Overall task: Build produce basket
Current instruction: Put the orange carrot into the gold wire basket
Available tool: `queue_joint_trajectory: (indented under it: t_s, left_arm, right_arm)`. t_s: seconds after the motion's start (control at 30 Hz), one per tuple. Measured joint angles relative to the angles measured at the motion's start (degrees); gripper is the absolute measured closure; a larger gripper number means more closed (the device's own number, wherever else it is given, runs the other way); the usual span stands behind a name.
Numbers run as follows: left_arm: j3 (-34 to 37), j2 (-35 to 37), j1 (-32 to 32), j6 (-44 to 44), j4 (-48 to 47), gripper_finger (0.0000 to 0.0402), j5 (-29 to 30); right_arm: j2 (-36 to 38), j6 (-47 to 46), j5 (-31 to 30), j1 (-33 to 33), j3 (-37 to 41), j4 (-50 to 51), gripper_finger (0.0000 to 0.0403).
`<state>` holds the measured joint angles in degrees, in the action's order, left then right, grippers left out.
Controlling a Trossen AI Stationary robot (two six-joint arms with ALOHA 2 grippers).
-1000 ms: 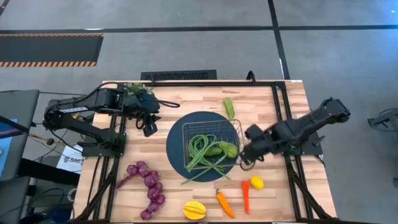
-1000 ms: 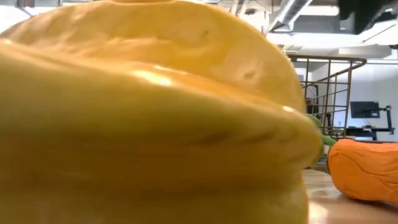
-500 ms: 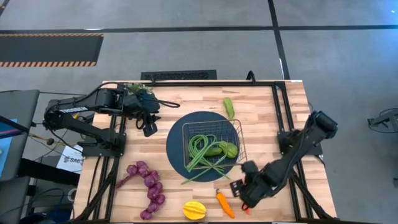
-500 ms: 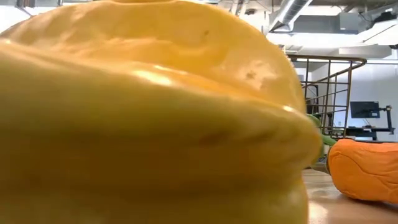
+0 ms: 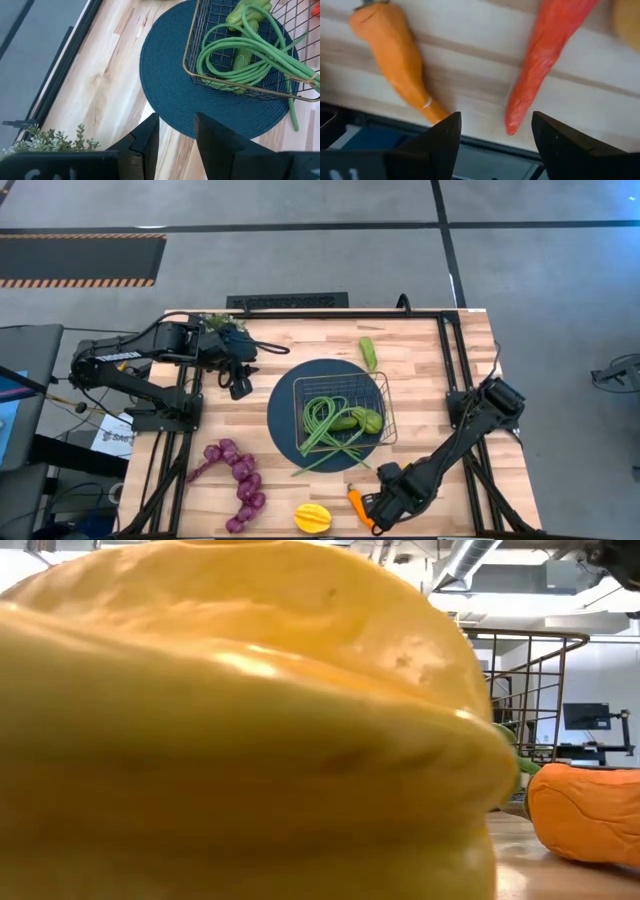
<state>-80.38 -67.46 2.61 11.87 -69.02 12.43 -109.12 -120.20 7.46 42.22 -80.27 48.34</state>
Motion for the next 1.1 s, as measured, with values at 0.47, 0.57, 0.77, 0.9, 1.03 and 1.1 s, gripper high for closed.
queue_joint_trajectory:
  t_s: [0.47,0.57,0.77,0.9,1.03,1.1]
  left_arm:
    - [0.00,0.00,0.01,0.25,-0.04,0.0290,0.00]
    - [0.00,0.00,0.00,0.27,-0.04,0.0290,-0.01]
    - [0.00,0.00,0.01,0.35,-0.06,0.0290,-0.02]
    - [0.00,0.00,-0.02,0.38,-0.09,0.0290,-0.02]
    - [0.00,0.00,0.01,0.38,-0.10,0.0290,-0.02]
    - [0.00,0.00,-0.01,0.40,-0.08,0.0290,-0.02]
  right_arm:
    - [-2.56,0.33,-3.04,0.50,-0.14,4.95,0.0143]
    - [-4.14,0.00,-3.27,0.39,0.11,5.05,0.0143]
    - [-7.45,0.02,-3.08,0.46,0.02,2.78,0.0143]
    - [-8.22,0.14,-2.77,0.44,-0.11,1.45,0.0160]
    - [-8.00,0.21,-2.65,-0.02,-0.03,1.44,0.0228]
    - [-7.66,0.45,-2.53,-0.07,0.08,1.73,0.0284]
